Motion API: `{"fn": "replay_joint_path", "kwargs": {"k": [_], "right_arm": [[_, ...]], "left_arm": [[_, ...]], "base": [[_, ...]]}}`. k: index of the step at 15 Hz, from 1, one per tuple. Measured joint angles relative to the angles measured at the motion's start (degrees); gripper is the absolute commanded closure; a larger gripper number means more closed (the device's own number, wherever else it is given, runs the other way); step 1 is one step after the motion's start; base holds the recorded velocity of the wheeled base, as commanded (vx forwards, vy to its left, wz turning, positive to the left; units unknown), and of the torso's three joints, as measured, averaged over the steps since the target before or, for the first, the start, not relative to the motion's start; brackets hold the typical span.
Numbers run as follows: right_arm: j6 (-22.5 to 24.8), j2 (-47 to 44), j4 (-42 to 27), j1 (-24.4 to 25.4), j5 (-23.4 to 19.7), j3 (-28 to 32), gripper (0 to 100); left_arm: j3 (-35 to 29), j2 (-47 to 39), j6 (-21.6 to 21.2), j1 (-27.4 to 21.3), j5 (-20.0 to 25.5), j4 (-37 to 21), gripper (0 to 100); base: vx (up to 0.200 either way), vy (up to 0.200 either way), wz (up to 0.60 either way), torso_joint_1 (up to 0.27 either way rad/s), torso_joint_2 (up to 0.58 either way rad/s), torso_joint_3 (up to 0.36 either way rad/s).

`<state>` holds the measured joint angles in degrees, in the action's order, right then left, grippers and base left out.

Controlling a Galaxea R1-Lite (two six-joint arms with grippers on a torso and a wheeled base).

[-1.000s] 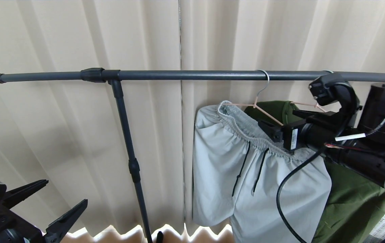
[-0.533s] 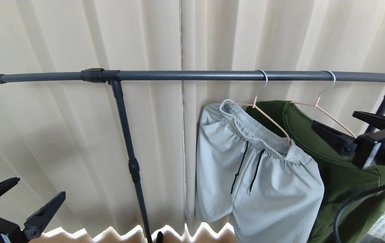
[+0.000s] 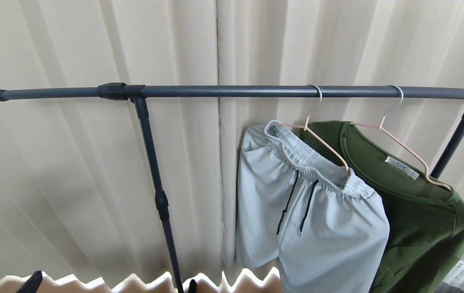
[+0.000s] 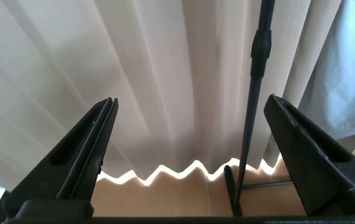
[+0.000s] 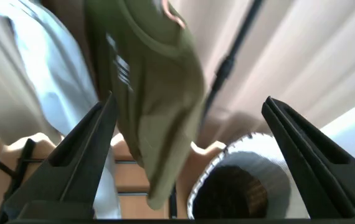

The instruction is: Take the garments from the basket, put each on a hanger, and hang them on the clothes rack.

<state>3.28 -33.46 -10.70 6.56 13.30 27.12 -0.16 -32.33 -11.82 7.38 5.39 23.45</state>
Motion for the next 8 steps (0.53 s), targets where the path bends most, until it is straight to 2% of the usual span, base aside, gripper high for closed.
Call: {"fn": "replay_joint_path", "kwargs": {"k": [3, 6, 8], "right_arm": [[0.02, 13.84, -8.86, -2.49, 0.63, -2.74, 0], [-0.90, 26.25, -12.80, -4.80, 0.88, -9.00, 0], [-4.18, 30.44, -7.46, -5.85, 0.66, -14.56, 0]], "left_arm": [[0.09, 15.49, 0.44, 0.45, -0.41, -17.82, 0], [0.13, 23.47, 3.75, 0.63, -0.82, -23.10, 0], [0.16, 25.16, 5.01, 0.69, -0.66, -23.16, 0]], "base": [[0.000, 0.000, 0.00, 0.000, 0.00, 0.000], [0.000, 0.000, 0.00, 0.000, 0.00, 0.000], [0.000, 0.000, 0.00, 0.000, 0.00, 0.000]]}}
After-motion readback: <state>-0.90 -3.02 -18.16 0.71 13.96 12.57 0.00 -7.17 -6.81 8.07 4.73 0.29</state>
